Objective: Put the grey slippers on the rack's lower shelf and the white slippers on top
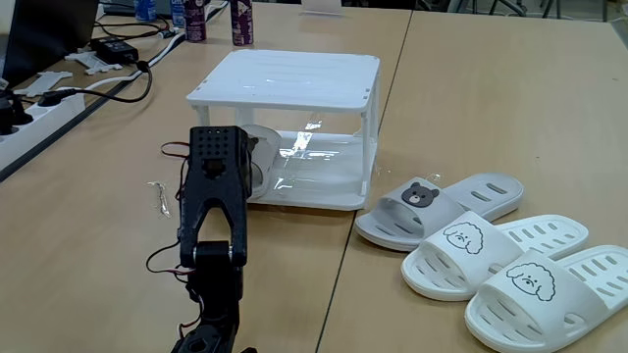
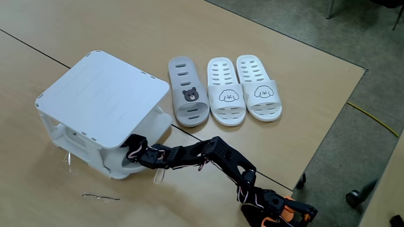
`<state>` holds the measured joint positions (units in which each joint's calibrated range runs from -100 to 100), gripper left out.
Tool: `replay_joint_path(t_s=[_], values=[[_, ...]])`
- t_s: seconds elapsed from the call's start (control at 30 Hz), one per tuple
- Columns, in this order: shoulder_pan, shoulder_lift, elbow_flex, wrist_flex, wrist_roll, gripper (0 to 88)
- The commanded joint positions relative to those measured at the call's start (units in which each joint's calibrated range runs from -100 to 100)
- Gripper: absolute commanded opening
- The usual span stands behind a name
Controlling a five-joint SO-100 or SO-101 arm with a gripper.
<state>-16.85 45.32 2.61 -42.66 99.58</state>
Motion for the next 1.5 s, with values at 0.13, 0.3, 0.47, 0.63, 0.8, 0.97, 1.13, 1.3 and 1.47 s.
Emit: replay_joint_path(t_s=[0.13, 0.3, 0.47, 0.63, 0.8, 0.97, 1.13, 1.3, 1.47], values=[[1.8, 6.2, -27.0, 11.2, 0.4, 0.8], [1.8, 7.6, -28.0, 11.6, 0.4, 0.8], [1.2, 6.9, -24.8, 11.6, 0.4, 15.9], [1.6, 2.8, -22.9, 16.9, 0.4, 24.9], [1.9, -4.1, -19.0, 26.9, 0.4, 25.0], [1.9, -11.1, -10.4, 26.8, 0.4, 25.0], [1.8, -19.3, 1.6, 26.7, 0.4, 25.0], [1.8, -30.9, 16.3, 26.7, 0.4, 25.0], [1.6, -48.2, 35.5, 26.6, 0.4, 24.3]])
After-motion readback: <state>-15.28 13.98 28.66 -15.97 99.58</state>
